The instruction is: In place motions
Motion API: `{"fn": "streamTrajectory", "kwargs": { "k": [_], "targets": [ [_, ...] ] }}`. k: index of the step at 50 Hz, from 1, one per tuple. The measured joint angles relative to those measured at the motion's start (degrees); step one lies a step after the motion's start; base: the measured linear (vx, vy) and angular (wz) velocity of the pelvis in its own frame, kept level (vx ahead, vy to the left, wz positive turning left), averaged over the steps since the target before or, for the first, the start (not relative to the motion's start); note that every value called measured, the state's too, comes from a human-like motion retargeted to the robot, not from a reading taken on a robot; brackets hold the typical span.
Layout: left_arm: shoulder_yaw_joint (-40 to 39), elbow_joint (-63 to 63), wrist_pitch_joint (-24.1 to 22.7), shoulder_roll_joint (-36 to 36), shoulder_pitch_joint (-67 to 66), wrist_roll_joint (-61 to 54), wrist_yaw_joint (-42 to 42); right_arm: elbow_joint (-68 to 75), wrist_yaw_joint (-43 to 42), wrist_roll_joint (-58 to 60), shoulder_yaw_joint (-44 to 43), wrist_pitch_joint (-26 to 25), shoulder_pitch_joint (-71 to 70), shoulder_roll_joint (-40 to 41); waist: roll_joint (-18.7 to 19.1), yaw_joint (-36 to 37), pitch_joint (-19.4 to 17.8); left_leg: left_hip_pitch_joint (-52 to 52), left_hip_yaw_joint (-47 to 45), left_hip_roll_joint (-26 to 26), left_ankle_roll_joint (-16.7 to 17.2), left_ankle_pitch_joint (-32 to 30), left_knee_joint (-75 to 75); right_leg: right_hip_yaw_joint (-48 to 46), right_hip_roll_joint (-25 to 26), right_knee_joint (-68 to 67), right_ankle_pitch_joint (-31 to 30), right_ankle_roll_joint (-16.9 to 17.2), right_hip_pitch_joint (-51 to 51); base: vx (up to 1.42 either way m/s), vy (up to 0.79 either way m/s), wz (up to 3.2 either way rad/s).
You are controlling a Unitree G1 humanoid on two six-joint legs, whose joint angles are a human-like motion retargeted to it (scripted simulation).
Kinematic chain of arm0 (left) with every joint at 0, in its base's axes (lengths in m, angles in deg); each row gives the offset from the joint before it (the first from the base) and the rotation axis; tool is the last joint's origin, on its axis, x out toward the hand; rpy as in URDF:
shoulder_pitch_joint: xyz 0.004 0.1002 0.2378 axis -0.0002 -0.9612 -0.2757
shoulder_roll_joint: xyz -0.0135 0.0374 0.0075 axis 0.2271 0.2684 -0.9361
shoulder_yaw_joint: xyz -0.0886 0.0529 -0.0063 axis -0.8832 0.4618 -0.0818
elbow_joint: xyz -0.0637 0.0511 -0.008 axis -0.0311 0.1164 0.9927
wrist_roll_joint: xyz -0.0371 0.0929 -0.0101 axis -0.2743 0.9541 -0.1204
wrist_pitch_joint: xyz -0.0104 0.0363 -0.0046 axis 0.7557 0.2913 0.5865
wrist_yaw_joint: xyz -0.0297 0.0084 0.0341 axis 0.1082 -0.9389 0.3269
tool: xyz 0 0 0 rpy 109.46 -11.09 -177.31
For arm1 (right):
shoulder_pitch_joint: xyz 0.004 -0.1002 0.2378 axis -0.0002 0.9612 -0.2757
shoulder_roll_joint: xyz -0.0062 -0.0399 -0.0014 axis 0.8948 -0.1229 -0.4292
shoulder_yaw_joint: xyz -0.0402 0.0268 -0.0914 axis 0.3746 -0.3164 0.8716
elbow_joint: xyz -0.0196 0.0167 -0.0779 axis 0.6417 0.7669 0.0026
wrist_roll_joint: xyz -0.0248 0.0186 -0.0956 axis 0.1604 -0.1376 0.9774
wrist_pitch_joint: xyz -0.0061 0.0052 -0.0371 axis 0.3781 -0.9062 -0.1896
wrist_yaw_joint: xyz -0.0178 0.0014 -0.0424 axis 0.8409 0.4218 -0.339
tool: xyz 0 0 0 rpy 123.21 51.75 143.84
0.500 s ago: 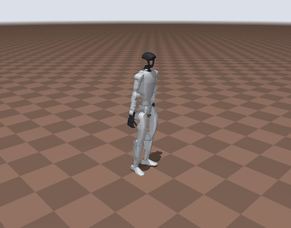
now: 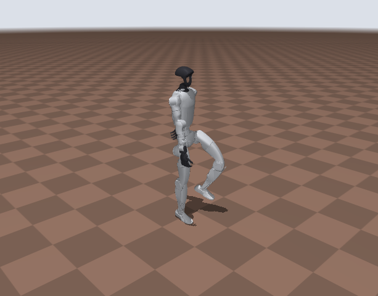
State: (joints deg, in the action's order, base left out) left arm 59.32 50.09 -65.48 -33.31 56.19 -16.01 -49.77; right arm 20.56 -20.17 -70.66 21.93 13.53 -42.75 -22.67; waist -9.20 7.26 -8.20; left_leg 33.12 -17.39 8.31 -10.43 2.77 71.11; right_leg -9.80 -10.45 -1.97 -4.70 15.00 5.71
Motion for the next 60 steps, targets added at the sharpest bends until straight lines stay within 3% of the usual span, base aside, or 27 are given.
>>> {"fn": "streamTrajectory", "kwargs": {
  "k": [2, 4, 10, 16, 23, 28, 32, 33, 35, 37, 40, 42, 45, 48, 54, 60],
  "targets": [
    [0.03, 1.59, 2.17, -0.79, -1.73, 1.75, 3.16, -3.17, -2.10, 0.51, -1.85, 1.31, -4.71, 0.38, 0.15, 3.75, 0.13, 6.47, -3.48, 4.06, -3.62, 3.00, 9.40, 1.23, -1.46, -0.54, 0.80, 0.00, -0.78, 0.02, 0.10, -0.52],
    [-0.35, 2.24, 3.91, -1.40, -3.41, 3.58, 5.99, -6.42, -3.90, 0.94, -2.15, 2.85, -9.21, 0.85, 0.58, 6.50, 0.17, 13.29, -3.79, 5.61, -4.45, 4.56, 16.78, 2.86, -2.15, -1.00, 0.89, -0.15, -1.23, 0.07, 0.10, -0.56],
    [-1.23, 2.48, 4.02, -2.12, -4.88, 5.16, 6.07, -15.87, -6.19, 6.28, -3.49, 6.37, -20.02, 1.98, 0.14, 12.25, -2.67, 25.63, -7.41, 5.93, -1.91, 3.01, 24.66, 6.05, -4.34, -1.88, -0.02, -0.99, -0.36, 0.00, 0.02, -0.31],
    [0.57, 1.56, 3.49, 0.39, -1.57, 5.78, 7.21, -14.66, -12.27, 12.01, -3.50, 7.50, -22.34, 1.13, -1.34, 13.57, -0.97, 25.89, -10.44, 6.16, 0.63, 0.68, 22.42, 5.21, -5.28, -1.95, -0.61, -0.71, -0.68, 0.05, -0.03, 0.29],
    [-3.21, -3.49, -0.29, 0.30, 3.38, 2.39, 4.75, -6.85, -9.71, 13.68, -3.27, 5.64, -14.05, -0.13, -0.05, 9.64, 4.70, 16.76, -6.31, 5.53, 1.97, 0.23, 10.98, 1.82, -1.39, -0.29, 0.08, 0.00, -2.89, 0.01, -0.05, 0.53],
    [-6.07, -6.17, -3.08, -0.68, 5.57, -5.40, 3.56, 3.33, -4.38, 14.74, -2.62, -1.73, -4.05, -1.42, 1.85, 4.88, 6.58, 2.84, -1.15, -1.90, 3.99, -3.62, -8.18, -0.44, 0.70, 0.49, -0.39, 0.00, -3.15, 0.03, 0.03, 0.34],
    [-6.27, -7.84, -6.54, -0.92, 6.22, -8.04, 4.56, 4.00, 0.38, 18.37, -1.98, -15.66, 8.00, -3.31, 4.49, 1.00, 7.17, -13.44, 4.15, -9.26, 6.86, -10.41, -33.94, -1.52, 2.70, 0.66, -1.16, 0.00, -2.37, 0.09, 0.09, 0.24],
    [-6.07, -7.92, -7.43, -0.86, 6.09, -8.10, 4.76, 4.00, 0.77, 18.75, -1.89, -18.37, 10.82, -3.69, 5.56, -0.03, 7.42, -18.20, 5.86, -10.75, 9.45, -8.98, -41.81, -1.63, 3.56, 0.61, -1.34, 0.00, -2.07, 0.13, 0.13, 0.24],
    [-5.46, -7.92, -8.46, -0.65, 5.75, -7.63, 5.16, 4.00, 0.21, 18.42, -3.37, -20.61, 15.78, -4.02, 7.46, -2.88, 8.52, -26.65, 3.38, -11.43, 9.99, 5.76, -53.70, -2.40, 5.04, 0.30, -1.64, 0.00, -2.16, 0.11, 0.17, 0.32],
    [-4.33, -7.32, -8.56, -0.94, 5.27, -6.39, 6.68, 4.00, 0.83, 18.04, -6.72, -19.00, 19.55, -5.49, 10.88, -5.42, 9.55, -32.11, -1.31, -10.73, 10.17, 7.93, -64.41, -2.52, 7.04, 0.42, -1.87, 0.00, -1.66, 0.13, 0.28, 0.38],
    [-2.60, -6.95, -7.40, -1.62, 5.39, -4.08, 7.89, 4.00, 3.40, 15.29, -12.64, -18.52, 22.43, -7.53, 15.08, -12.69, 13.64, -30.19, 3.99, -10.94, 12.00, 5.01, -70.43, -6.60, 7.70, 0.63, -1.20, -0.12, -3.97, 0.04, 0.28, 1.11],
    [-1.66, -8.37, -7.74, -1.51, 6.58, -2.50, 6.95, 4.00, 2.47, 9.40, -15.07, -18.42, 21.96, -8.10, 16.30, -14.09, 13.77, -28.29, 5.20, -10.69, 12.48, 4.22, -70.68, -7.01, 7.49, 0.65, -0.56, -0.39, -5.65, -0.15, 0.26, 0.35],
    [0.89, -11.47, -9.63, 0.02, 8.90, -1.06, 4.84, 4.00, -0.54, -1.10, -16.11, -16.27, 20.25, -8.08, 15.60, -13.32, 10.49, -28.85, 5.56, -11.34, 11.43, 4.53, -70.05, -6.75, 6.66, 0.64, 0.80, -1.48, -5.43, -0.16, 0.20, -0.31],
    [1.91, -13.13, -9.95, 0.81, 9.40, -1.13, 2.61, 4.00, -1.60, -4.73, -14.25, -13.81, 18.43, -7.32, 13.90, -10.13, 9.73, -29.47, 4.44, -11.89, 10.55, 4.76, -69.43, -5.68, 5.65, 0.43, 1.89, -2.69, -5.45, -0.01, 0.14, -0.62],
    [-1.36, -9.27, -9.65, -1.23, 8.38, -6.88, 4.82, 3.06, 2.00, 8.86, -8.94, -8.36, 10.91, -4.92, 11.82, -8.14, 10.85, -30.90, 3.08, -12.62, 9.74, 4.28, -70.18, -3.03, 4.76, -0.29, 2.25, -4.33, -5.65, 0.04, 0.11, -0.28],
    [0.09, 1.34, -7.23, -1.87, 10.91, -11.07, 6.07, -8.14, 4.39, 19.51, -0.97, -3.02, 8.53, -2.29, 10.30, -8.82, 11.47, -31.93, 4.24, -13.78, 7.98, 4.08, -69.99, -2.74, 4.07, -0.82, 1.44, -7.38, -4.37, 0.03, 0.15, 0.10]
  ]
}}
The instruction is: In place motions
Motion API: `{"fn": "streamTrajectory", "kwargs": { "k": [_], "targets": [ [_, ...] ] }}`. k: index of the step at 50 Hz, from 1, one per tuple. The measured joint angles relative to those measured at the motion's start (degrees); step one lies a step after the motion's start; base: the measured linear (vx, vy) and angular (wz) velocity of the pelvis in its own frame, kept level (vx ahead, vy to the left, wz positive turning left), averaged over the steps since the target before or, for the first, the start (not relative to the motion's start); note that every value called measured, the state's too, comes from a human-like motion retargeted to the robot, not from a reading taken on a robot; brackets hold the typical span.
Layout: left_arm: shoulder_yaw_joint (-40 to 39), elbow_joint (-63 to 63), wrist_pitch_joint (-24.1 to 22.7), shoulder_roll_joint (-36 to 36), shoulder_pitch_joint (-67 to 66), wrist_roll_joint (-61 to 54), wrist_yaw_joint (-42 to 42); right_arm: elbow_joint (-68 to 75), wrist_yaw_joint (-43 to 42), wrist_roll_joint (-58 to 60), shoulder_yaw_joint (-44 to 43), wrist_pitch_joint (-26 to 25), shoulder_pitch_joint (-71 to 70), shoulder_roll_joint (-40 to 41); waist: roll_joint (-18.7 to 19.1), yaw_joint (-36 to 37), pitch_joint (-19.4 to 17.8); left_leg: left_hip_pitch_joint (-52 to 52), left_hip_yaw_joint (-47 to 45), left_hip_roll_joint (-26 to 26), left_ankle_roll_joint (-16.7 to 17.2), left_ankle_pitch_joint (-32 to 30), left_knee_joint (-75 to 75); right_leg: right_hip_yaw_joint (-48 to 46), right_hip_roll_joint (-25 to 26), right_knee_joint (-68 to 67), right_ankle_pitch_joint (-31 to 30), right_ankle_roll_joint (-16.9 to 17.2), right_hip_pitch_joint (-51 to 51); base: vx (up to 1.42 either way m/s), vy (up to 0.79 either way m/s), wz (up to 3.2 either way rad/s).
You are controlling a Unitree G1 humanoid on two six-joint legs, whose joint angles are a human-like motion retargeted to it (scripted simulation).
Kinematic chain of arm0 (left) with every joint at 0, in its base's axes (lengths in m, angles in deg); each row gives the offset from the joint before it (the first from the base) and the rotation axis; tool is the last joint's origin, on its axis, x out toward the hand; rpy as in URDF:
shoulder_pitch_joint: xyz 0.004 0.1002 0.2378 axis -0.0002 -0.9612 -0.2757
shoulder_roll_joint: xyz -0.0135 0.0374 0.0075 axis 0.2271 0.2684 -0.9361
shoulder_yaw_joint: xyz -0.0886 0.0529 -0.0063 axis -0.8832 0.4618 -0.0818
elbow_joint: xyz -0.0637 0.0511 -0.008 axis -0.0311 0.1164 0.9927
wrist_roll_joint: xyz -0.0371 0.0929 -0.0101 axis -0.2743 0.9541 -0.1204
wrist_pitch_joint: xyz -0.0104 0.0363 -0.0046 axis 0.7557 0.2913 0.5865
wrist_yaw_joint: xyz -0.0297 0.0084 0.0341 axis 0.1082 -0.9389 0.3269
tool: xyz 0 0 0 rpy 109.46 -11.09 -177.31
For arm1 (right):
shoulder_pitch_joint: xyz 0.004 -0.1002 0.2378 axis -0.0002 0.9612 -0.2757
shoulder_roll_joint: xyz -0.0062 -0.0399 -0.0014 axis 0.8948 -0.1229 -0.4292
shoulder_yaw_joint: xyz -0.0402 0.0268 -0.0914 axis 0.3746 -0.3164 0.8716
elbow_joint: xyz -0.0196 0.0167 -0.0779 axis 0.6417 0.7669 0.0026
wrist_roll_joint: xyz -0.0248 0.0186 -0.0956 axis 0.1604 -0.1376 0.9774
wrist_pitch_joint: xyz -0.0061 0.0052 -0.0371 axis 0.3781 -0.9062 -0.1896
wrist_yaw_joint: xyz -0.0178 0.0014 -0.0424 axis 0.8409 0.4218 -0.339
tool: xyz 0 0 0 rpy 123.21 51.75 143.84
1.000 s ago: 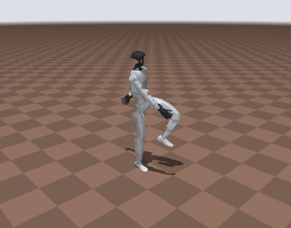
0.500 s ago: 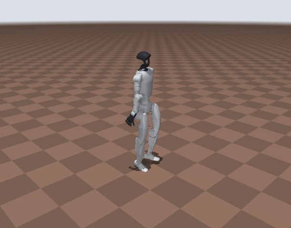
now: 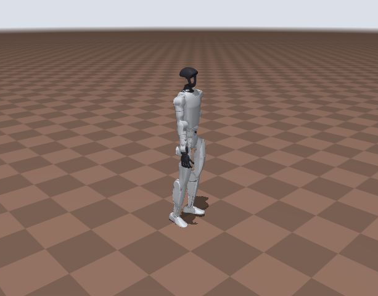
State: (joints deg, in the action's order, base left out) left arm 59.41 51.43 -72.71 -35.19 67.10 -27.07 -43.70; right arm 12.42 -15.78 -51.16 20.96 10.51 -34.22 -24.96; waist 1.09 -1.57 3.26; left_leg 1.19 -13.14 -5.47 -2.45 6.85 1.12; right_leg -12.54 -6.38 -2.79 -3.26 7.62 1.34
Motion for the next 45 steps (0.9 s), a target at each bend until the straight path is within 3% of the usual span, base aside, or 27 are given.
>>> {"fn": "streamTrajectory", "kwargs": {
  "k": [5, 7, 8, 10, 13, 15, 18, 21, 25, 28, 31, 35, 40, 43, 45],
  "targets": [
    [5.92, 2.12, 1.83, -0.19, 4.03, -1.70, -7.48, -5.87, -2.28, 7.75, -0.16, 3.58, 1.29, 0.59, -1.65, 1.86, -0.32, -1.52, 1.33, -0.92, -1.95, 0.07, 0.28, -1.29, -1.31, -3.76, -6.05, -3.65, 0.95, 0.07, 0.23, 0.04],
    [8.34, 2.00, 0.09, -0.15, 6.45, -1.54, -8.30, -6.41, -3.25, 9.75, -1.15, 4.75, 2.76, 0.48, -0.86, 2.15, -0.14, -1.43, 1.96, 0.09, -2.54, -0.12, 0.48, -3.79, -1.78, -10.16, -15.41, -6.76, -0.91, 0.04, 0.21, -0.21],
    [9.29, 1.63, -0.82, -0.10, 7.73, -1.10, -8.26, -6.13, -3.70, 10.19, -1.64, 5.23, 3.46, 0.44, -0.16, 3.15, -0.18, -1.50, 1.13, 1.15, -2.69, -0.17, 0.45, -2.60, -1.58, -15.60, -22.99, -8.60, -3.34, 0.07, 0.19, -0.43],
    [11.37, -0.30, -2.01, -0.34, 11.22, -0.80, -7.35, -4.92, -3.80, 9.48, -3.19, 5.37, 4.41, -0.59, -4.29, 2.06, -5.39, -6.49, 1.25, -4.68, -3.68, 1.28, 1.67, 4.44, -11.16, -49.08, -26.74, -11.25, -12.14, 0.27, 0.05, 0.55],
    [12.88, -4.10, -4.54, 0.28, 17.91, -3.22, -4.51, -2.02, -3.17, 6.22, -6.25, 4.56, 6.72, -1.36, -4.96, -7.41, -11.11, -12.51, 8.19, -6.05, -3.07, 2.58, 2.04, 12.91, -9.52, -76.92, -26.74, -20.13, -16.87, 0.43, 0.01, 2.18],
    [10.01, -6.47, -4.82, 0.58, 23.66, -4.98, -0.86, 1.91, -1.33, 3.15, -7.81, 3.59, 8.07, -2.24, -4.60, -13.30, -13.57, -13.50, 11.12, -5.74, -3.77, 1.94, 1.57, 17.74, -7.05, -86.01, -26.74, -22.62, -21.77, -0.02, 0.46, 1.86],
    [2.65, -9.91, -4.39, -0.96, 31.57, -6.58, 4.09, 9.71, 4.30, -0.62, -8.71, -1.45, 10.84, -4.22, -2.93, -20.28, -15.81, -12.83, 14.55, -2.17, -4.22, 1.04, 2.08, 17.34, -5.56, -93.68, -26.74, -22.62, -31.70, -0.17, 0.32, 1.33],
    [2.58, -14.35, -6.38, -2.31, 38.03, -11.92, 9.78, 12.14, 9.21, -0.20, -10.75, -8.07, 17.29, -5.70, 0.81, -22.41, -17.31, -10.81, 15.39, 3.97, -3.93, 0.53, 3.82, 9.79, -9.00, -94.93, -26.74, -22.62, -42.21, -0.21, 0.12, 0.35],
    [6.00, -21.60, -9.45, -3.11, 42.27, -15.54, 15.52, 12.14, 7.97, 1.05, -12.89, -14.35, 26.37, -5.45, 7.73, -19.97, -15.12, -3.30, 12.73, 12.28, -4.45, -0.33, 6.15, 0.74, -7.72, -87.36, -26.20, -18.56, -56.95, -0.19, 0.13, -0.86],
    [7.32, -25.21, -11.87, -2.63, 43.86, -15.70, 15.46, 12.14, 4.87, -0.77, -14.30, -16.27, 28.63, -4.90, 8.82, -19.36, -15.55, -1.28, 12.56, 14.28, -4.97, 1.62, 9.80, -2.12, -6.67, -85.02, -19.89, -15.51, -59.67, 0.03, 0.00, -0.63],
    [8.35, -26.76, -13.25, -1.59, 43.80, -16.01, 13.71, 12.14, 4.99, -3.21, -14.83, -15.53, 27.98, -4.11, 8.36, -19.95, -17.06, -1.45, 13.45, 14.69, -5.51, 2.77, 11.91, -3.22, -5.79, -82.65, -18.69, -14.11, -57.58, 0.01, -0.03, -0.21],
    [9.39, -26.48, -13.53, -1.56, 40.51, -13.73, 14.07, 12.14, 5.57, -7.35, -14.60, -11.73, 24.12, -2.88, 7.72, -19.46, -16.33, -1.72, 12.78, 13.67, -6.10, 2.97, 11.68, -2.65, -5.75, -79.33, -24.09, -14.90, -51.76, 0.03, -0.01, -0.23],
    [12.56, -23.46, -11.30, -2.62, 30.18, -10.57, 15.01, 10.39, -5.54, -12.30, -13.64, -2.26, 16.85, -1.51, 1.79, -20.36, -15.26, -7.64, 13.56, 6.22, -5.90, 4.74, 10.57, 3.99, -8.88, -80.86, -26.74, -14.78, -34.52, 0.24, -0.19, 0.45],
    [13.18, -18.05, -9.71, -2.33, 24.40, -7.56, 14.11, 4.30, -9.43, -12.25, -10.23, 0.52, 12.56, -1.01, -0.59, -17.40, -13.77, -9.47, 10.68, 2.31, -5.48, 5.82, 9.19, 7.16, -9.71, -77.58, -26.74, -17.76, -25.11, 0.25, -0.22, -0.68],
    [13.64, -13.45, -7.44, -2.28, 20.75, -5.27, 12.54, 0.76, -11.44, -11.11, -7.80, 1.62, 10.19, -1.13, -1.74, -14.84, -12.70, -9.74, 8.60, 0.15, -5.68, 5.99, 8.48, 8.55, -9.21, -71.24, -26.74, -16.39, -18.92, 0.03, -0.10, -0.88]
  ]
}}
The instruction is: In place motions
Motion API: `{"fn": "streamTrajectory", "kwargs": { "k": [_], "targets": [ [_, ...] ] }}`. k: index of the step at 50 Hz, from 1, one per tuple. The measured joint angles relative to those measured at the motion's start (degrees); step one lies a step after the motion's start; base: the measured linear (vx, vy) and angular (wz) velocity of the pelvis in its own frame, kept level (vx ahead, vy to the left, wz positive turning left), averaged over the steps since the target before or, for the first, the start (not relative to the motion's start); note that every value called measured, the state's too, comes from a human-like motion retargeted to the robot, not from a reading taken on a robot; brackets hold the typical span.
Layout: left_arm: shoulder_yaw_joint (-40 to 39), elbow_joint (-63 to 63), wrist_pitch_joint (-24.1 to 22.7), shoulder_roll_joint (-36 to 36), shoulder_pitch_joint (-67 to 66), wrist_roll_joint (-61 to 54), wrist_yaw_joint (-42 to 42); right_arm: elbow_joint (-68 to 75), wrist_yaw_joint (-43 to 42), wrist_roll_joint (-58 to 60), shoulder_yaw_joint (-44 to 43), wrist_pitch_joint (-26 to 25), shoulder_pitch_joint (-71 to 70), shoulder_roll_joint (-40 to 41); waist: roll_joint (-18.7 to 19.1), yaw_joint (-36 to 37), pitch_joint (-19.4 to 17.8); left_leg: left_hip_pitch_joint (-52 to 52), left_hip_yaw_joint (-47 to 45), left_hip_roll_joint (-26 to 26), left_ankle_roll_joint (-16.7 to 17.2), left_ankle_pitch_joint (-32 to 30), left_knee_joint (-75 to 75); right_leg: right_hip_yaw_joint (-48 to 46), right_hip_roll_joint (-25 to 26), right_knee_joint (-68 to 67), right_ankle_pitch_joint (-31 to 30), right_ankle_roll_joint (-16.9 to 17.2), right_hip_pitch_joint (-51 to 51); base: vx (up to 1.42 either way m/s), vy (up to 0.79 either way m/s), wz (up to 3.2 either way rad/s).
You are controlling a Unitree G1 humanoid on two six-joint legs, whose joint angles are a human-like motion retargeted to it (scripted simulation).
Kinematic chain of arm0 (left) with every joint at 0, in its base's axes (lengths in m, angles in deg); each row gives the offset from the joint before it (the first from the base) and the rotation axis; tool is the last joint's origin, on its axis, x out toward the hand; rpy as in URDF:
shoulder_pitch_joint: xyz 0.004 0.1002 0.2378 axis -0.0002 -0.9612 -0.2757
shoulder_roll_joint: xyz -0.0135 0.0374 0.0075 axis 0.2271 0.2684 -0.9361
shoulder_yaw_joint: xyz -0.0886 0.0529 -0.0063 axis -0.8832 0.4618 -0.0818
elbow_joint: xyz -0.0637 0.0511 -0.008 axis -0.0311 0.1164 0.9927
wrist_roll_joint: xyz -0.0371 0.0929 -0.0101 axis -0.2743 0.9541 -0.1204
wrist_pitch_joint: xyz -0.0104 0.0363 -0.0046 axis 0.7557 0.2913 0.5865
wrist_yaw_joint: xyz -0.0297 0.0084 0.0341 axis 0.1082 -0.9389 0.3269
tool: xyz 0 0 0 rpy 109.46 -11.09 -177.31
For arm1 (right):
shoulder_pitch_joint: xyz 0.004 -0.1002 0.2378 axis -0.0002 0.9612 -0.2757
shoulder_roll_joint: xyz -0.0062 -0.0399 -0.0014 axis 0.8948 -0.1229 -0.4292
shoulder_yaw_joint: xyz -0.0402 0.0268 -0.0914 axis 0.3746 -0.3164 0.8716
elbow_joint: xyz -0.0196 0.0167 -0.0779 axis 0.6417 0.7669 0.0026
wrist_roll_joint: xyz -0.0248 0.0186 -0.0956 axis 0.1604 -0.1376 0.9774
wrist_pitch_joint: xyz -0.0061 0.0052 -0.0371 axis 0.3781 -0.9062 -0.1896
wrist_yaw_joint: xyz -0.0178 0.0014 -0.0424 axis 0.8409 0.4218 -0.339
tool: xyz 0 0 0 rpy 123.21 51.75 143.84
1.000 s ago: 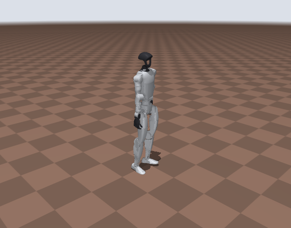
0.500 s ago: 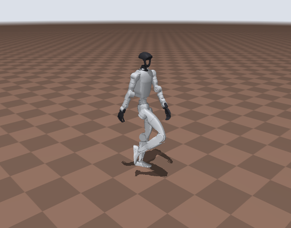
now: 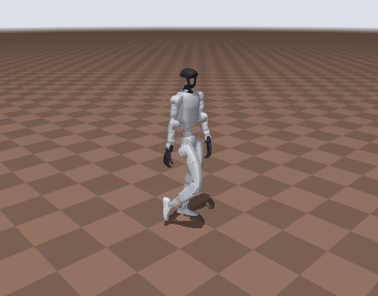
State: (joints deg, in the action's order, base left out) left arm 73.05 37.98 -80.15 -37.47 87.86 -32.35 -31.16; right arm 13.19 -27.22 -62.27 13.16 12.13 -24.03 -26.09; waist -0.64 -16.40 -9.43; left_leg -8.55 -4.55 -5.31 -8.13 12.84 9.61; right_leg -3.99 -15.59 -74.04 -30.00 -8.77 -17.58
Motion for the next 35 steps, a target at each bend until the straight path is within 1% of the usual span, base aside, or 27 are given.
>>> {"fn": "streamTrajectory", "kwargs": {
  "k": [2, 3, 4, 5, 6, 7, 8, 10, 12, 14, 15, 17, 19, 21, 23, 25, 27, 28, 30, 32, 33, 35],
  "targets": [
    [-0.97, 4.45, 2.41, 0.02, -3.36, 2.15, -1.94, -2.83, -1.99, 1.72, 1.94, 0.19, -2.15, -0.23, -1.51, 3.15, 0.93, 0.07, -2.06, -2.54, -0.58, 0.15, -0.29, 1.88, 0.91, 9.59, 0.00, 5.15, 6.21, -0.09, -0.04, -0.98],
    [-1.81, 6.48, 3.66, 0.06, -4.89, 2.92, -2.85, -4.12, -2.71, 2.55, 2.85, 0.10, -3.07, -0.33, -2.43, 5.15, 1.15, 0.09, -3.27, -3.96, -1.02, 0.20, -0.33, 2.98, 1.36, 15.33, 0.00, 8.68, 9.46, -0.22, 0.04, -1.32],
    [-2.70, 8.17, 4.66, 0.30, -6.92, 3.27, -3.90, -5.49, -2.92, 3.31, 3.79, 0.10, -3.33, 0.09, -1.34, 7.54, 2.07, 1.21, -4.93, -2.42, -1.16, -0.94, -1.54, 0.72, 3.42, 28.80, 0.00, 10.69, 13.65, -0.37, 0.15, -1.67],
    [-3.63, 9.69, 5.54, 0.62, -9.19, 3.39, -5.02, -6.90, -2.88, 4.04, 4.74, 0.14, -3.26, 0.77, 0.74, 10.14, 3.34, 2.89, -6.83, 0.59, -1.15, -2.68, -3.33, -3.20, 6.28, 46.14, 0.00, 11.94, 18.30, -0.33, 0.13, -1.60],
    [-4.87, 10.41, 5.89, 0.90, -10.38, 2.54, -6.15, -8.17, -1.96, 4.62, 5.31, 0.24, -3.73, 0.62, 1.24, 12.15, 4.00, 3.58, -7.99, 1.32, -0.93, -2.45, -3.16, -11.11, 5.73, 55.03, 6.48, 10.27, 21.88, -0.17, 0.01, -1.27],
    [-6.28, 11.04, 6.15, 1.10, -11.48, 1.40, -7.56, -9.42, -0.73, 5.35, 5.79, 0.35, -4.11, 0.54, 1.24, 13.91, 4.40, 3.89, -8.89, 1.54, -0.71, -2.09, -2.91, -16.87, 5.51, 62.57, 13.11, 9.51, 24.85, 0.07, -0.18, -0.69],
    [-8.04, 11.51, 6.23, 1.12, -12.40, -0.34, -9.53, -10.61, 1.13, 6.38, 6.06, 0.46, -4.28, 0.61, 0.24, 15.19, 4.28, 3.43, -9.28, 0.73, -0.51, -1.50, -2.52, -18.34, 5.97, 67.38, 20.03, 10.56, 26.58, 0.10, -0.24, -0.60],
    [-11.85, 11.71, 6.11, 0.90, -14.36, -3.92, -12.94, -11.76, 3.83, 8.89, 6.29, 1.43, -4.37, 1.21, -0.83, 18.80, 5.69, 3.61, -10.88, 0.05, 0.00, -1.11, -2.99, -18.92, 6.68, 72.57, 27.93, 9.96, 26.91, 0.11, -0.30, -0.71],
    [-14.74, 11.83, 5.52, 0.20, -15.55, -7.66, -14.60, -10.94, 5.45, 12.89, 5.66, 3.18, -4.60, 1.92, -1.09, 20.47, 8.50, 5.26, -11.76, 0.30, 1.12, -1.59, -4.28, -16.66, 6.39, 72.99, 29.01, 12.25, 24.30, 0.03, -0.24, -0.48],
    [-16.77, 11.78, 4.78, -0.63, -15.87, -10.90, -14.52, -9.08, 6.13, 17.17, 5.57, 4.41, -5.19, 2.14, -0.80, 19.48, 10.35, 6.82, -11.71, 0.67, 2.45, -2.70, -6.02, -13.10, 6.55, 71.27, 27.63, 13.65, 20.86, -0.07, -0.18, 0.07],
    [-17.57, 11.57, 4.41, -1.06, -15.95, -12.17, -14.16, -8.18, 6.03, 18.97, 5.95, 4.48, -5.37, 2.24, -0.26, 17.99, 10.59, 7.10, -11.25, 1.07, 3.15, -3.38, -6.99, -11.10, 6.96, 70.35, 26.57, 13.78, 19.64, -0.11, -0.21, 0.52],
    [-17.18, 10.92, 4.12, -1.18, -15.59, -13.34, -12.60, -5.91, 4.72, 20.43, 6.92, 3.77, -4.95, 2.08, 1.20, 14.42, 10.10, 7.30, -10.71, 2.07, 4.47, -4.51, -8.57, -12.00, 7.90, 69.85, 25.41, 14.65, 19.04, -0.14, -0.20, 0.56],
    [-16.51, 9.77, 4.72, -0.82, -14.59, -11.99, -10.54, -1.40, 3.10, 19.15, 7.87, 2.77, -4.70, 1.49, 2.48, 11.53, 9.22, 7.64, -10.91, 3.15, 5.54, -5.01, -9.23, -13.75, 8.86, 69.96, 25.25, 15.27, 19.05, -0.16, -0.22, 0.35],
    [-16.30, 7.50, 5.64, -0.38, -13.45, -6.85, -8.21, 5.47, 2.98, 14.82, 8.54, 1.22, -4.96, 0.42, 3.28, 9.23, 8.20, 8.48, -10.15, 4.05, 6.12, -4.89, -8.57, -15.87, 9.37, 70.23, 25.16, 15.76, 19.34, -0.14, -0.18, 0.38],
    [-16.02, 4.56, 5.41, 0.45, -12.41, 1.64, -5.46, 10.68, 5.62, 9.38, 8.31, -0.76, -4.28, -0.66, 3.21, 8.54, 6.66, 8.85, -9.24, 4.41, 6.31, -4.35, -7.13, -16.13, 9.70, 70.36, 24.52, 16.64, 20.21, -0.10, -0.17, 0.39],
    [-14.58, 1.89, 3.23, 2.61, -11.72, 10.92, -2.49, 11.38, 8.27, 3.54, 7.50, -2.49, -1.78, -1.07, 2.52, 9.44, 5.31, 8.98, -8.82, 4.55, 6.32, -3.10, -4.85, -15.46, 9.65, 70.24, 23.68, 17.69, 21.13, -0.04, -0.22, 0.27],
    [-11.77, -0.35, 0.84, 5.93, -12.58, 16.98, -2.60, 11.38, 9.14, -1.94, 6.82, -1.75, -0.51, -0.60, 1.33, 11.15, 5.50, 10.66, -8.81, 4.82, 6.07, -0.78, -0.38, -15.93, 8.82, 69.92, 22.96, 18.72, 21.39, 0.02, -0.23, 0.02],
    [-10.19, -1.40, 0.13, 7.61, -13.54, 18.49, -3.99, 11.38, 9.12, -3.93, 6.25, -1.01, -0.64, -0.25, 0.70, 12.14, 5.91, 12.37, -7.82, 4.61, 5.70, 0.20, 2.76, -15.68, 8.38, 69.63, 22.40, 19.44, 21.24, 0.03, -0.26, -0.11],
    [-8.99, -2.18, -0.62, 10.09, -16.53, 19.05, -8.69, 11.38, 9.64, -6.23, 6.18, 0.84, -2.72, 0.28, -0.65, 13.05, 5.91, 14.86, -8.39, 4.35, 4.45, -0.90, 8.98, -14.34, 8.45, 67.98, 20.36, 19.52, 19.79, 0.00, -0.22, -0.07],
    [-11.01, -0.84, -0.78, 10.96, -19.90, 17.87, -11.84, 11.12, 10.51, -6.36, 7.93, 1.87, -8.26, 1.08, -2.39, 12.34, 4.08, 18.76, -9.66, 5.82, 2.04, -6.34, 19.66, -12.78, 7.06, 67.81, 19.06, 21.23, 21.13, -0.16, -0.25, -0.21],
    [-12.65, 0.44, -0.59, 11.13, -21.75, 17.83, -11.96, 10.36, 10.46, -5.96, 8.85, 2.40, -11.39, 1.77, -3.13, 13.12, 3.28, 21.83, -10.10, 7.52, 0.58, -9.54, 26.55, -11.22, 6.17, 67.51, 19.02, 22.73, 21.39, -0.20, -0.26, -0.61],
    [-14.88, 3.40, 1.42, 11.39, -25.59, 18.27, -10.33, 6.92, 10.28, -5.60, 10.75, 3.75, -17.17, 3.03, -4.04, 13.77, 2.14, 31.00, -7.27, 7.54, -5.45, -17.93, 40.12, -9.56, 6.14, 67.67, 18.53, 23.77, 21.77, -0.18, -0.28, -0.57]
  ]
}}
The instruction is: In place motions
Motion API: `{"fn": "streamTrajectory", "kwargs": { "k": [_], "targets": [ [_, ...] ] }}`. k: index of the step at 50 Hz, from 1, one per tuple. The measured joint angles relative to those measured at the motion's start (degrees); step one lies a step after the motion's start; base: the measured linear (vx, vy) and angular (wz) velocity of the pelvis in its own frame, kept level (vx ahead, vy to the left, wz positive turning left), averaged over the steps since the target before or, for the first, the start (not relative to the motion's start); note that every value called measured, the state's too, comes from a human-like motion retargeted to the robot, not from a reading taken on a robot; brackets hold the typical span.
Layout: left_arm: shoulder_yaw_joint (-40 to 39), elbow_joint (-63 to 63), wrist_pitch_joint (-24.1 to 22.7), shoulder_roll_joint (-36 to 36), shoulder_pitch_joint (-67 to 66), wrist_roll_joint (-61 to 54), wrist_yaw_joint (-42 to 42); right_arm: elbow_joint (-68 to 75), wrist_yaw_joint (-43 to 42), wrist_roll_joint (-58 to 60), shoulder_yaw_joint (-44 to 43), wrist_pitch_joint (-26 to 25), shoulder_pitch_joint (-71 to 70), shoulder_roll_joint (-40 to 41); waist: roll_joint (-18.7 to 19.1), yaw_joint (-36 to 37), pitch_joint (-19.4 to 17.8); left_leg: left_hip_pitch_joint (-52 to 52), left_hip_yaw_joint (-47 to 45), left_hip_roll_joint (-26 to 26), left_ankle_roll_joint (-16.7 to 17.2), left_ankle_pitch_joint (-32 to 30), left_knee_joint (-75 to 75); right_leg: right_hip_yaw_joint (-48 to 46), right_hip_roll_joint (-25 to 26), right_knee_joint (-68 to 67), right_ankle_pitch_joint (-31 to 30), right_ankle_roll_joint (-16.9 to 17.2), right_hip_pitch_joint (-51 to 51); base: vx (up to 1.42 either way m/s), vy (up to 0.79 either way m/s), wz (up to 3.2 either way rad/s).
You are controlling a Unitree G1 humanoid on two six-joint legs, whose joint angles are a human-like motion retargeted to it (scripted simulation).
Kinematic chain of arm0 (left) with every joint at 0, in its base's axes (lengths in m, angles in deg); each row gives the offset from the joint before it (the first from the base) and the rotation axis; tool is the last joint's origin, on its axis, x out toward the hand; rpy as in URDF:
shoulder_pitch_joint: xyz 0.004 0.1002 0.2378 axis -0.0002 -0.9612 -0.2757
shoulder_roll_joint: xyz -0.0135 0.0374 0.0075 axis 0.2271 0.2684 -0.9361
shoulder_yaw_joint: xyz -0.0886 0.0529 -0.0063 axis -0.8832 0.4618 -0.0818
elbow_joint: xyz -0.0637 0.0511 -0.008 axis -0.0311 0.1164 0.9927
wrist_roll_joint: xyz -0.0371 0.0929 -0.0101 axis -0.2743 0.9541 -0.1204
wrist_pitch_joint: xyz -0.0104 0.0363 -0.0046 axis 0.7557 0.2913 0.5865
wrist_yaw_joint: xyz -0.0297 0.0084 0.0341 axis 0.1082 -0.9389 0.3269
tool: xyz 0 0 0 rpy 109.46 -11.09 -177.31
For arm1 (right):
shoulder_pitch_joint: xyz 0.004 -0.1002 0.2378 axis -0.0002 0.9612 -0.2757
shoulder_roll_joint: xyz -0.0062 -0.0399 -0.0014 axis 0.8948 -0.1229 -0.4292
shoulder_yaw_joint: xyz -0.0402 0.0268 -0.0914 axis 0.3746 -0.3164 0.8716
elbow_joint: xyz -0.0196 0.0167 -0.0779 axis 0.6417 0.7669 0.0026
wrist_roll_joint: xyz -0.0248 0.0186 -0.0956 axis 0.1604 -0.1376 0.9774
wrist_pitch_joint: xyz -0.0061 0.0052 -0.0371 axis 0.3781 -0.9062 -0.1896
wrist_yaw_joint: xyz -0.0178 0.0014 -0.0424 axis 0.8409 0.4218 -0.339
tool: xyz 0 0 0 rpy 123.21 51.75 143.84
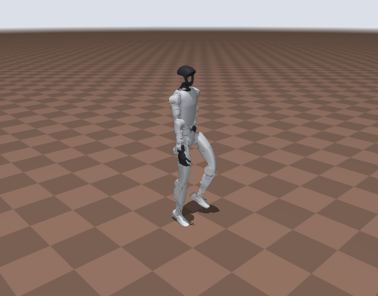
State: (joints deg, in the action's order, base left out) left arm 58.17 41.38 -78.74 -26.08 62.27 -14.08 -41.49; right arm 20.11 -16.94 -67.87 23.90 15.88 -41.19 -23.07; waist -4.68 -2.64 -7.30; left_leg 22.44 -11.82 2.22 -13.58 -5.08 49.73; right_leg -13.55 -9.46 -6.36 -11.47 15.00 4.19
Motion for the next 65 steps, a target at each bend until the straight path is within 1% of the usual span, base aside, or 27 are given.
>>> {"fn": "streamTrajectory", "kwargs": {
  "k": [2, 5, 8, 13, 15, 18, 20, 22, 25, 28, 31, 35, 36, 37, 38, 39, 40, 42, 43, 46, 51, 55, 58, 60, 62, 63, 65],
  "targets": [
    [-0.67, 3.89, 3.54, -0.13, -3.35, 1.05, 1.21, -3.82, -1.56, 0.51, 0.51, 0.47, -6.09, 0.78, -0.75, 2.95, -0.95, 8.58, -0.10, -0.42, -1.42, 1.93, 12.55, 1.84, -0.37, -0.44, 0.04, -0.07, -0.18, -0.09, -0.23, -0.74],
    [-0.24, 10.50, 6.05, -0.37, -7.45, 1.72, -1.40, -8.99, -5.88, 2.54, -3.09, 2.08, -16.14, 2.08, -1.01, 10.29, -3.37, 19.66, -5.87, 8.53, -1.42, 7.62, 29.90, 3.51, 0.49, -0.53, 1.56, -1.69, 0.48, -0.04, -0.23, -1.18],
    [0.56, 12.17, 7.11, -0.94, -11.85, 1.06, -3.57, -14.78, -9.08, 4.21, -4.21, 3.95, -25.52, 2.58, -1.31, 16.74, -7.59, 29.92, -10.01, 14.09, -1.39, 10.06, 40.83, 6.48, 0.76, -0.94, 2.22, -3.67, 1.87, -0.03, -0.15, -1.16],
    [-0.47, 12.17, 9.54, -2.42, -15.68, 0.06, -4.35, -22.33, -18.75, 7.89, 0.35, 5.12, -37.14, 0.49, -3.62, 25.34, -13.81, 45.08, -18.15, 13.51, -0.79, 10.29, 43.77, 11.74, -2.97, -3.58, 1.70, -4.39, 1.52, -0.07, 0.01, -0.72],
    [-1.20, 12.17, 9.67, -2.63, -15.50, -0.53, -3.32, -24.35, -22.42, 9.35, 2.14, 5.01, -40.06, -0.03, -5.21, 28.37, -16.28, 48.32, -20.69, 12.75, 0.85, 10.92, 42.87, 13.81, -4.71, -5.38, 1.44, -4.81, 0.69, 0.00, -0.07, -0.51],
    [-1.97, 12.17, 8.67, -2.87, -13.21, -1.80, -2.32, -26.29, -24.65, 10.46, 3.47, 5.12, -42.73, -0.17, -6.72, 31.27, -19.25, 49.45, -22.75, 12.58, 1.23, 12.36, 43.16, 14.62, -6.26, -6.92, 1.48, -5.35, -0.04, -0.01, -0.14, -0.21],
    [-2.06, 12.17, 7.37, -3.06, -10.89, -2.14, -1.77, -26.92, -25.06, 10.82, 3.94, 5.45, -43.45, -0.30, -7.01, 32.20, -20.01, 48.00, -22.76, 12.87, 0.48, 12.52, 44.00, 14.27, -6.46, -7.06, 1.59, -5.44, -0.37, -0.03, -0.11, 0.15],
    [-1.74, 12.12, 6.18, -3.36, -8.50, -2.15, -1.35, -26.97, -24.67, 11.50, 3.65, 5.49, -42.96, 0.01, -6.90, 31.37, -18.48, 46.07, -20.66, 12.89, -0.49, 12.41, 44.96, 13.16, -5.62, -6.28, 1.61, -4.93, -1.05, -0.04, -0.06, 0.61],
    [-2.18, 10.82, 4.01, -4.08, -6.83, -1.60, -2.46, -25.87, -23.76, 12.54, 3.20, 5.71, -39.75, 1.38, -6.85, 28.66, -13.88, 40.27, -16.04, 12.49, -1.28, 12.61, 44.10, 11.26, -4.18, -4.69, 1.48, -3.78, -2.20, 0.04, 0.00, 0.74],
    [-2.67, 7.68, 1.93, -4.31, -6.54, -2.26, -3.26, -22.28, -22.40, 14.60, 2.26, 5.09, -35.16, 2.96, -6.61, 25.77, -9.90, 28.63, -12.35, 11.59, -1.37, 12.76, 36.90, 9.53, -2.85, -3.25, 1.25, -2.80, -1.72, 0.17, 0.02, 0.55],
    [-3.21, 4.48, 0.85, -3.93, -6.28, -4.29, -2.87, -16.71, -20.57, 15.26, 1.91, 3.81, -30.35, 4.24, -6.22, 22.08, -6.52, 14.87, -9.41, 6.76, -1.41, 11.64, 22.43, 7.69, -2.03, -1.97, 0.06, -1.58, -0.16, 0.20, 0.09, 0.71],
    [-3.81, 1.96, 0.16, -3.50, -4.74, -8.00, -2.67, -9.36, -16.19, 13.98, 2.71, 2.67, -22.86, 4.65, -5.75, 15.67, -1.50, -2.58, -1.41, -4.59, -0.41, 7.62, -4.78, 4.85, -1.43, -0.87, -1.52, -0.73, 1.51, 0.22, 0.18, 1.14],
    [-4.41, 1.39, 0.16, -3.55, -4.08, -8.57, -2.54, -8.02, -15.18, 13.28, 3.15, 2.50, -20.88, 4.70, -5.06, 13.95, -0.16, -7.06, 1.39, -6.23, 0.63, 6.34, -12.48, 3.91, -0.53, -0.62, -1.60, -1.02, 1.70, 0.26, 0.21, 1.06],
    [-5.04, 0.75, 0.13, -3.65, -3.41, -9.08, -2.38, -6.72, -14.29, 12.58, 3.51, 2.30, -18.99, 4.74, -3.98, 12.43, 1.24, -11.55, 3.84, -7.24, 3.58, 6.01, -20.29, 3.04, 0.81, -0.39, -1.60, -1.42, 1.71, 0.24, 0.28, 0.93],
    [-5.73, 0.00, 0.04, -3.86, -2.70, -9.48, -2.15, -5.52, -13.61, 11.87, 3.74, 2.04, -17.30, 4.75, -2.16, 11.35, 2.77, -16.08, 5.61, -6.97, 10.33, 7.58, -28.33, 2.29, 3.05, -0.22, -1.44, -2.01, 1.35, 0.20, 0.27, 0.86],
    [-6.13, -0.66, -0.34, -4.13, -2.07, -9.95, -1.91, -4.40, -12.92, 11.24, 3.85, 1.86, -15.70, 4.56, -0.70, 10.01, 4.20, -19.72, 0.73, -5.00, 13.09, 10.81, -34.65, 1.19, 4.58, 0.05, -1.17, -2.36, 1.05, 0.17, 0.26, 0.90],
    [-6.38, -1.27, -0.87, -4.43, -1.49, -10.46, -1.67, -3.33, -12.23, 10.64, 3.90, 1.72, -14.15, 4.27, 0.58, 8.55, 5.58, -22.93, -7.46, -2.18, 13.85, 14.86, -40.11, -0.07, 5.77, 0.36, -0.85, -2.59, 0.78, 0.15, 0.26, 1.00],
    [-6.35, -2.37, -1.68, -5.09, -0.41, -11.32, -1.00, -1.90, -10.78, 9.62, 3.70, 0.96, -11.72, 3.74, 2.32, 5.59, 7.68, -23.33, -7.00, -2.32, 15.27, 14.38, -45.56, -2.69, 6.46, 1.19, 0.19, -2.90, 0.32, 0.13, 0.29, 1.15],
    [-6.47, -2.90, -1.82, -5.34, 0.27, -11.48, -0.43, -1.66, -9.89, 9.14, 3.70, 0.46, -10.76, 3.55, 3.13, 3.33, 8.45, -22.55, -2.51, -2.76, 16.57, 12.85, -47.25, -4.53, 6.57, 1.50, 0.70, -3.12, 0.01, 0.07, 0.31, 1.21],
    [-6.48, -4.26, -2.35, -5.05, 2.37, -11.08, 0.71, -1.96, -7.49, 8.08, 3.55, -0.15, -8.88, 3.20, 3.65, 1.15, 7.92, -21.66, -2.86, -2.70, 16.85, 11.60, -49.35, -6.56, 5.71, 1.70, 1.52, -4.59, -0.85, -0.03, 0.29, 0.52],
    [-5.51, -3.90, -1.95, -2.97, 3.46, -11.31, -0.39, -3.59, -4.86, 7.71, 3.31, -0.25, -6.10, 1.35, 2.33, 5.48, 5.39, -22.13, -0.98, -4.62, 13.21, 12.16, -48.57, -4.68, 4.03, 1.69, 2.91, -7.39, -1.02, 0.08, 0.18, -0.59],
    [-2.81, 3.50, 0.37, -0.60, 5.40, -12.85, -2.41, -7.08, -4.09, 11.66, 1.92, -0.44, -1.46, 0.43, 1.28, 7.25, 5.03, -23.37, -2.72, -5.32, 11.24, 13.05, -48.32, -4.81, 2.66, 0.79, 2.72, -9.84, -0.89, 0.11, 0.21, -0.32],
    [4.54, 8.83, 0.63, 1.61, 7.65, -9.74, -3.34, -8.86, -3.28, 16.72, 0.54, 0.62, 3.02, -0.69, 1.34, 6.85, 4.73, -23.52, -0.55, -5.58, 9.27, 13.83, -46.72, -4.15, 2.06, -2.91, -3.02, -13.39, -0.99, 0.11, 0.23, 0.04],
    [11.52, 9.20, 1.13, 1.92, 9.73, -6.66, -3.93, -9.47, -4.09, 20.08, -0.92, 0.43, 6.73, -1.50, 2.27, 5.57, 4.45, -23.55, 2.07, -5.10, 8.32, 14.06, -45.66, -4.74, 1.92, -7.65, -10.69, -17.12, -1.85, 0.10, 0.26, 0.43],
    [15.94, 7.84, 1.02, 0.70, 12.81, -3.34, -4.85, -8.86, -5.06, 21.90, -2.27, 0.09, 10.67, -2.67, 2.35, 4.02, 2.82, -24.52, 3.61, -5.60, 7.58, 14.80, -44.08, -3.59, -2.08, -24.09, -18.53, -21.13, -6.45, 0.12, 0.19, 0.76],
    [17.19, 6.93, 0.25, -0.12, 14.80, -2.41, -5.06, -7.95, -5.34, 22.20, -2.66, -0.13, 12.21, -3.62, -0.10, 2.62, 0.80, -26.24, 4.03, -8.96, 7.02, 16.25, -42.39, 0.62, -7.78, -40.76, -18.53, -22.46, -10.91, 0.31, 0.00, 1.11],
    [18.29, 4.68, -1.82, -1.92, 18.58, -2.81, -5.87, -5.62, -5.45, 22.80, -3.30, -0.97, 15.08, -4.84, -2.94, -0.40, -1.40, -29.11, 5.44, -12.68, 6.99, 18.82, -40.61, 8.96, -11.01, -63.84, -18.53, -29.33, -16.48, 0.52, -0.11, 1.26]
  ]
}}
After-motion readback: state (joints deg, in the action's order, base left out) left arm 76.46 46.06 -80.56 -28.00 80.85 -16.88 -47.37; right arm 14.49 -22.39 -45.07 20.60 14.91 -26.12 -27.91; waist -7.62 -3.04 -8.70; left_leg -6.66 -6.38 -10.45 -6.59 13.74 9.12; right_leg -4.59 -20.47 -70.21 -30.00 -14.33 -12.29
